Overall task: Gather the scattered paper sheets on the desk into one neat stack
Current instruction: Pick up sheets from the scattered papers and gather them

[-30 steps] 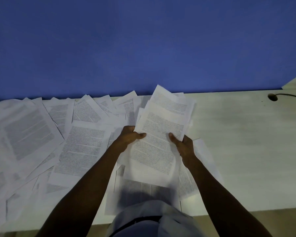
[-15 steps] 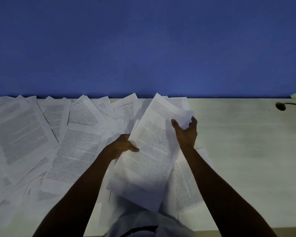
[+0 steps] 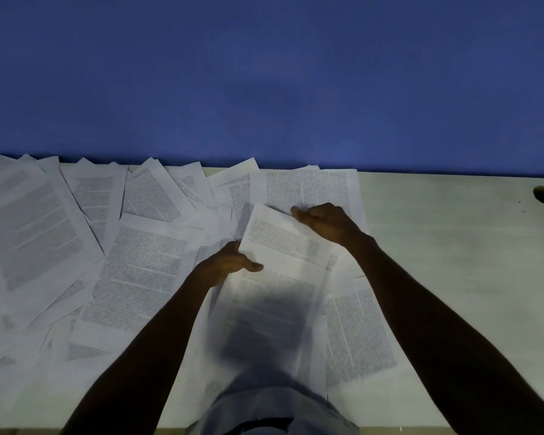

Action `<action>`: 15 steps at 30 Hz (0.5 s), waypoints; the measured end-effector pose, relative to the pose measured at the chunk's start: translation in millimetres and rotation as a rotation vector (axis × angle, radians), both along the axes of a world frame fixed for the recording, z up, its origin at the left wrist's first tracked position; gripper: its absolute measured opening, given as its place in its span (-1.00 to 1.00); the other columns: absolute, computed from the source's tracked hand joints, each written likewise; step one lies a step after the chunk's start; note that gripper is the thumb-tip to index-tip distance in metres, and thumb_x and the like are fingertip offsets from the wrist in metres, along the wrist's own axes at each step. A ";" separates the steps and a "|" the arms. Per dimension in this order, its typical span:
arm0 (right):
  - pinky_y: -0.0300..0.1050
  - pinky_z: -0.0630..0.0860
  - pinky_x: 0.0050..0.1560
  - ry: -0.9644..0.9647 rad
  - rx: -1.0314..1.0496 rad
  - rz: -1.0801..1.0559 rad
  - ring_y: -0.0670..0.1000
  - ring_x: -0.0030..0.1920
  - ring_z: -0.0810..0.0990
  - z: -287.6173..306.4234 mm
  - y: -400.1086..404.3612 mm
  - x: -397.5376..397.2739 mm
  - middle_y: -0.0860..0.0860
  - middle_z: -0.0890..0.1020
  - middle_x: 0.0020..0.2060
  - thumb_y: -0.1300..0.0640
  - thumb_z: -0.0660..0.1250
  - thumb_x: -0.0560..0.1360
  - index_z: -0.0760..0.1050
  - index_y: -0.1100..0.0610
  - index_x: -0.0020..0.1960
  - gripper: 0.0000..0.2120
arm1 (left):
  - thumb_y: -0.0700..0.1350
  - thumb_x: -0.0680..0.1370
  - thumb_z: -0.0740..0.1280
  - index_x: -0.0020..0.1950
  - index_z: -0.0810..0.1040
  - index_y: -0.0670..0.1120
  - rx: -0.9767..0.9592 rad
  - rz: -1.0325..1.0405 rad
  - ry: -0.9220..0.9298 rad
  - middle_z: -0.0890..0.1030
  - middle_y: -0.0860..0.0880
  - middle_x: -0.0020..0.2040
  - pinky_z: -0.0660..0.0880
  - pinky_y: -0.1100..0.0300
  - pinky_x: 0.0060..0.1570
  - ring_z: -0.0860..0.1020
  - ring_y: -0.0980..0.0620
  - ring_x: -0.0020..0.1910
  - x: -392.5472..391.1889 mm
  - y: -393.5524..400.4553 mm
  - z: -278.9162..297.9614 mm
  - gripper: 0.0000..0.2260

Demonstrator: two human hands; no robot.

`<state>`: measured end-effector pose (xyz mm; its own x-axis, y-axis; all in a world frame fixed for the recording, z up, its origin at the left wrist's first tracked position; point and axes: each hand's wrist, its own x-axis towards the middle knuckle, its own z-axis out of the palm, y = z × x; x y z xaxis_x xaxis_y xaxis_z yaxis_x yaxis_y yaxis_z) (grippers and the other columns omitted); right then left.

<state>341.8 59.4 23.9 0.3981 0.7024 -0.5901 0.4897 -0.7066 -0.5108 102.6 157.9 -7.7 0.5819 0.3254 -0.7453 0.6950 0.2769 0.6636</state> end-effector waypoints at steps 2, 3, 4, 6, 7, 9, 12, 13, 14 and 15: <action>0.18 0.49 0.37 -0.275 0.094 -0.146 0.18 0.34 0.56 -10.6 -6.0 3.6 0.08 0.60 0.33 -0.42 0.19 0.54 0.50 0.09 0.37 -0.32 | -0.24 0.48 0.51 0.33 0.50 -0.08 0.041 0.091 0.030 0.58 -0.02 0.28 0.45 -0.03 0.34 0.53 -0.07 0.26 -1.8 2.2 -4.8 -0.55; 0.21 0.46 0.39 -0.373 0.086 -0.161 0.20 0.41 0.49 -14.5 -8.2 7.4 0.11 0.53 0.41 -0.40 0.30 0.51 0.42 0.09 0.45 -0.27 | -0.26 0.47 0.51 0.32 0.52 -0.10 0.035 0.159 0.029 0.59 -0.03 0.26 0.48 -0.01 0.30 0.54 -0.09 0.26 -4.0 3.8 -7.4 -0.56; 0.25 0.41 0.44 -0.426 0.040 -0.107 0.22 0.49 0.39 -16.6 -9.1 11.4 0.12 0.42 0.50 -0.39 0.39 0.45 0.31 0.09 0.54 -0.15 | -0.27 0.46 0.52 0.29 0.54 -0.11 0.042 0.226 0.030 0.60 -0.04 0.22 0.49 0.03 0.25 0.55 -0.08 0.23 -5.5 5.2 -6.6 -0.58; 0.33 0.19 0.55 -0.438 -0.062 0.120 0.22 0.62 0.16 -23.8 -7.8 17.9 0.12 0.20 0.63 -0.45 0.40 0.40 0.08 0.06 0.65 0.04 | -0.29 0.45 0.52 0.24 0.56 -0.15 0.084 0.380 0.046 0.62 -0.05 0.17 0.51 0.05 0.18 0.57 -0.07 0.15 -11.7 9.2 -8.6 -0.62; 0.33 0.14 0.56 -0.426 -0.079 0.208 0.21 0.63 0.14 -24.3 -5.0 16.3 0.11 0.18 0.64 -0.48 0.33 0.43 0.03 0.06 0.66 0.04 | -0.30 0.44 0.52 0.24 0.57 -0.18 0.105 0.481 0.047 0.63 -0.07 0.15 0.52 0.04 0.18 0.58 -0.08 0.13 -14.6 11.2 -10.2 -0.62; 0.22 0.35 0.46 -0.469 -0.011 0.216 0.22 0.47 0.45 -21.9 2.6 9.8 0.12 0.45 0.50 -0.43 0.16 0.56 0.10 0.09 0.65 -0.13 | -0.33 0.41 0.53 0.20 0.60 -0.24 0.113 0.707 0.042 0.66 -0.11 0.08 0.54 0.01 0.17 0.62 -0.11 0.06 -23.3 13.7 -8.7 -0.63; 0.01 0.59 0.19 -0.665 0.114 0.144 0.15 0.14 0.70 -15.2 17.8 1.6 0.09 0.69 0.21 -0.23 0.10 0.69 0.28 0.10 0.57 -0.42 | -0.30 0.40 0.53 0.12 0.63 -0.27 0.081 0.925 0.060 0.68 -0.16 0.02 0.58 -0.04 0.15 0.64 -0.13 -0.02 -37.1 16.8 -15.0 -0.69; 0.02 0.58 0.23 -0.652 0.143 0.166 0.15 0.18 0.68 -15.5 22.5 2.4 0.08 0.67 0.26 -0.19 0.20 0.67 0.29 0.08 0.57 -0.43 | -0.29 0.41 0.53 0.09 0.63 -0.26 0.063 0.922 0.058 0.68 -0.17 0.01 0.59 -0.04 0.13 0.64 -0.14 -0.01 -39.7 15.7 -13.9 -0.72; 0.07 0.52 0.33 -0.592 0.141 0.208 0.17 0.30 0.62 -16.2 26.9 6.3 0.08 0.59 0.37 -0.18 0.34 0.60 0.26 0.07 0.59 -0.34 | -0.29 0.42 0.52 0.05 0.64 -0.25 0.060 0.910 0.055 0.68 -0.17 -0.01 0.60 0.00 0.07 0.64 -0.14 -0.02 -40.8 14.1 -13.6 -0.77; 0.14 0.40 0.45 -0.504 0.095 0.278 0.19 0.46 0.47 -19.9 31.2 11.8 0.09 0.45 0.51 -0.22 0.45 0.51 0.19 0.06 0.62 -0.17 | -0.29 0.43 0.51 -0.02 0.63 -0.24 0.054 0.899 0.057 0.67 -0.16 -0.06 0.62 0.07 -0.02 0.64 -0.12 -0.06 -41.6 13.2 -16.8 -0.84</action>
